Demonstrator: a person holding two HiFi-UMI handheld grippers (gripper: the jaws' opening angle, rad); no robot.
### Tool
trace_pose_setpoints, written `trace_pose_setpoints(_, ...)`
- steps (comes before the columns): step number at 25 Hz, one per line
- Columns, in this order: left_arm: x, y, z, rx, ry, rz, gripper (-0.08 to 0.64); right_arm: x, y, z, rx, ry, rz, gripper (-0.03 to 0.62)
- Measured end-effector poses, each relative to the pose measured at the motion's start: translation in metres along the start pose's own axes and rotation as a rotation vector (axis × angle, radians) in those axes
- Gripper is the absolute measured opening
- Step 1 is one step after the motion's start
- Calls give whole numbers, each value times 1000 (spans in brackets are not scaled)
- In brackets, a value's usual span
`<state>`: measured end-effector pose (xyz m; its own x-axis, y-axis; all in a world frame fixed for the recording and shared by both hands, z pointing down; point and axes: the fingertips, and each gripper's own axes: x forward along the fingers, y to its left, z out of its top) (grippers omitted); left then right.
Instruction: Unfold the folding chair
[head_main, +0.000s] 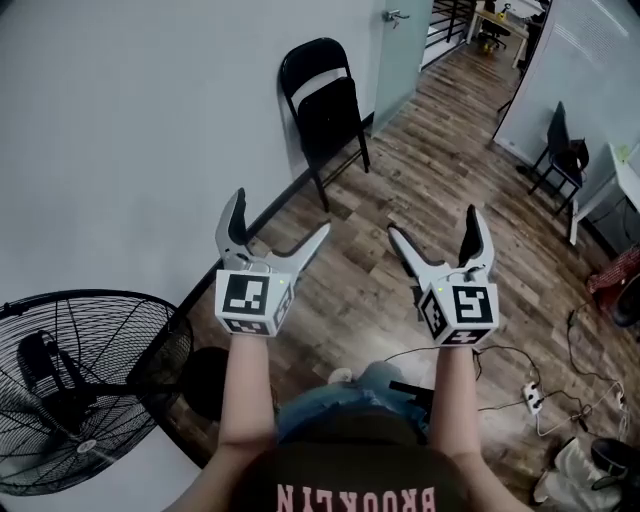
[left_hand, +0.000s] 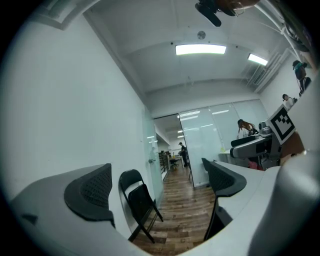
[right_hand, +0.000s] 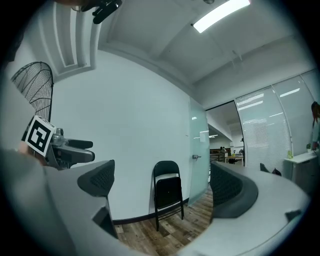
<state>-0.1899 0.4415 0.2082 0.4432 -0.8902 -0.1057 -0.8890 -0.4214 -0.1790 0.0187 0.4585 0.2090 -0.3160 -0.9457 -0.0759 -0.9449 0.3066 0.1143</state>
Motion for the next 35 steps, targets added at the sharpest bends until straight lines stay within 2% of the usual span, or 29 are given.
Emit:
trace_pose_setpoints(6, 7, 16, -11, -12, 0, 34, 572, 12, 9, -15, -28, 54, 40, 572)
trace_pose_setpoints(12, 28, 38, -19, -6, 12, 76, 571, 38, -6, -23, -46, 79, 45, 571)
trace_pose_setpoints(18, 68, 63, -32, 21, 43, 101, 571, 86, -33, -38, -45, 101, 44, 571)
trace_pose_setpoints(24, 133, 87, -49, 32, 73, 120, 571, 159, -58, -51, -67, 101, 78, 571)
trace_pose_setpoints(35, 297, 139, -61, 44, 110, 174, 571, 325, -139, -68, -41, 115, 136, 571)
